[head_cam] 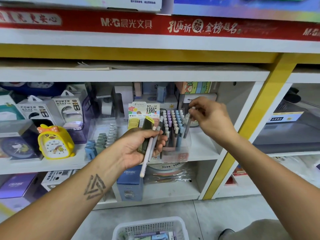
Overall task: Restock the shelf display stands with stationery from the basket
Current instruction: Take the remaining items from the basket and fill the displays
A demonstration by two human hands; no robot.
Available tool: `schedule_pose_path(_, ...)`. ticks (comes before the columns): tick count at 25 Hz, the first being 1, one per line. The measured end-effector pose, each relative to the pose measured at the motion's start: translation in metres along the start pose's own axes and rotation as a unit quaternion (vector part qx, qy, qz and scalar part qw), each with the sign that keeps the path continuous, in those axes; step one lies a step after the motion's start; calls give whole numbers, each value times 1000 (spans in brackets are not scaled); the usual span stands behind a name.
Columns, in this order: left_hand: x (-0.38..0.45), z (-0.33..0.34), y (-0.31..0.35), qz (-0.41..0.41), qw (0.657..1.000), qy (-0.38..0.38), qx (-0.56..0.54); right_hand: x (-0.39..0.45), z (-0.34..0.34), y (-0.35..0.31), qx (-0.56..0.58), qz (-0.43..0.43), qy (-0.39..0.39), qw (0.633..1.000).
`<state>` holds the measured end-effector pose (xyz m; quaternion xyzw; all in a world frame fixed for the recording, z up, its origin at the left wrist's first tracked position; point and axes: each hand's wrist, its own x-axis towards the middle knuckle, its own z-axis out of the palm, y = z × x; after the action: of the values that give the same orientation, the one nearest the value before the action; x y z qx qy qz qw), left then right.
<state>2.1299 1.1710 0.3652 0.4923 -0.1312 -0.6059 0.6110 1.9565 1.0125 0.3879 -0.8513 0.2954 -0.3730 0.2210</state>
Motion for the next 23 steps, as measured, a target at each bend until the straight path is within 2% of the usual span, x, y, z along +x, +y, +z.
schedule_pose_path(7,0,-1,-2,1,1000,-11,22,-8,15,11,-35,-9,-71,997)
schedule_pose_path(14,-2,-1,-3,9,999,-34,8,-8,18,9,-4,26,-105,994)
schedule_pose_path(17,-3,-1,-3,16,999,-48,1,-8,21,13,-58,13,-103,993)
schedule_pose_path(20,-4,-1,-4,20,998,-64,2,-7,20,10,-139,-48,-79,986)
schedule_pose_path(21,-4,-2,-4,19,997,-71,5,-7,20,4,-123,-52,-54,990)
schedule_pose_path(23,-4,-1,-3,18,996,-83,10,-6,18,-14,11,8,-47,999)
